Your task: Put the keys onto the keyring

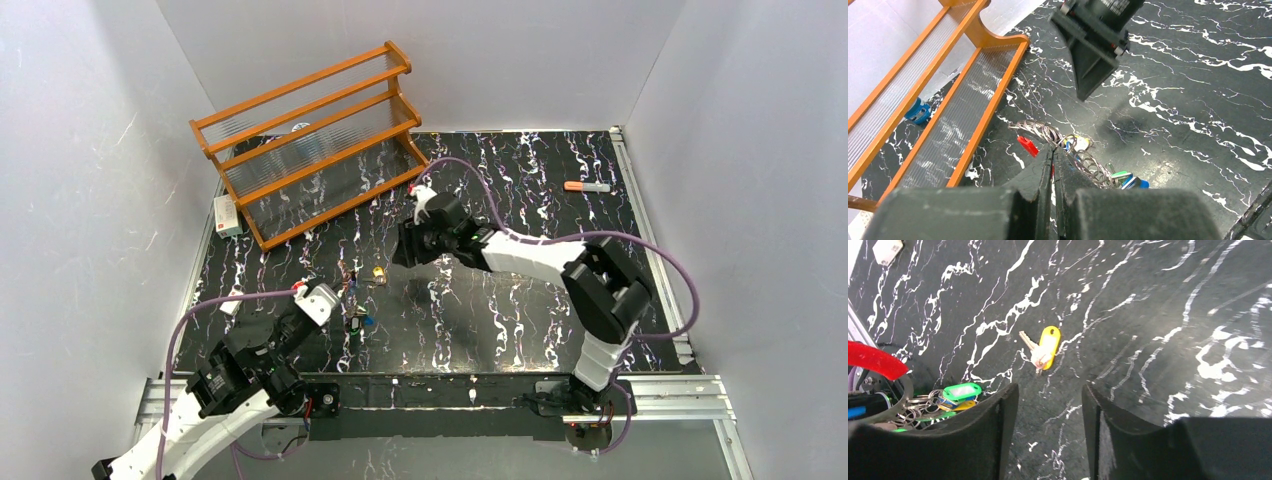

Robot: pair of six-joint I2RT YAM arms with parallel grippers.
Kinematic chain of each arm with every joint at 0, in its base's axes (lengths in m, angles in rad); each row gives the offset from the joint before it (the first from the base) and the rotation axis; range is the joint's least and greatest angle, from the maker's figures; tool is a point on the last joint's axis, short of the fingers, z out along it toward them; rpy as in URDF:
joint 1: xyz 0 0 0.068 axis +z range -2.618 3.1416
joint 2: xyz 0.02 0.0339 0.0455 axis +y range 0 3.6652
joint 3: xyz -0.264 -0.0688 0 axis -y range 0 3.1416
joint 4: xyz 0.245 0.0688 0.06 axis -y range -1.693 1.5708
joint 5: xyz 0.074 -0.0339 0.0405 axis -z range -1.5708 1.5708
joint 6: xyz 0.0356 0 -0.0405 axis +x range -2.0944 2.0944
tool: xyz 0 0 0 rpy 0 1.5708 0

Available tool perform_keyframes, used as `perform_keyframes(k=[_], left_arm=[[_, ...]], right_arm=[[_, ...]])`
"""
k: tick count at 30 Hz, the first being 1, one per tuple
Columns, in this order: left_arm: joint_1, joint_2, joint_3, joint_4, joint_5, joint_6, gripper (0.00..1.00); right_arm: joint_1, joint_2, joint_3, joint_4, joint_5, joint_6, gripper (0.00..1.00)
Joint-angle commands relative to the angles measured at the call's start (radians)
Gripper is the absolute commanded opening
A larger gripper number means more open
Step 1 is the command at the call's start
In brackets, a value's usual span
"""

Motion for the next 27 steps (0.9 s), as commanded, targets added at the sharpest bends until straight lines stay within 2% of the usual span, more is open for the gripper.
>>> perform_keyframes(k=[1, 5, 12, 14, 18, 27], left_arm=[[0.004, -0.019, 0.025, 0.006, -0.025, 0.027, 0.00], [0.004, -0.013, 0.025, 0.007, -0.007, 0.030, 0.00], [0.003, -0.018, 0.021, 0.009, -0.001, 0.032, 0.00], [0.003, -0.018, 0.022, 0.009, 0.003, 0.033, 0.00], [0.004, -0.013, 0.022, 0.011, 0.010, 0.033, 0.00], [0.004, -0.014, 0.019, 0.015, 0.020, 0.035, 0.00]], right_arm=[[0.049, 0.079, 0.126, -0.088, -0.045, 0.005, 0.54], [0.079, 0.157, 0.175, -0.132, -0.064, 0.001, 0.49], [0.122, 0.248, 0.241, -0.191, -0.036, -0.005, 0.49], [0.124, 0.255, 0.240, -0.183, -0.041, -0.003, 0.47], [0.125, 0.264, 0.240, -0.173, -0.047, 0.001, 0.36], [0.126, 0.263, 0.210, -0.125, 0.000, 0.016, 0.34]])
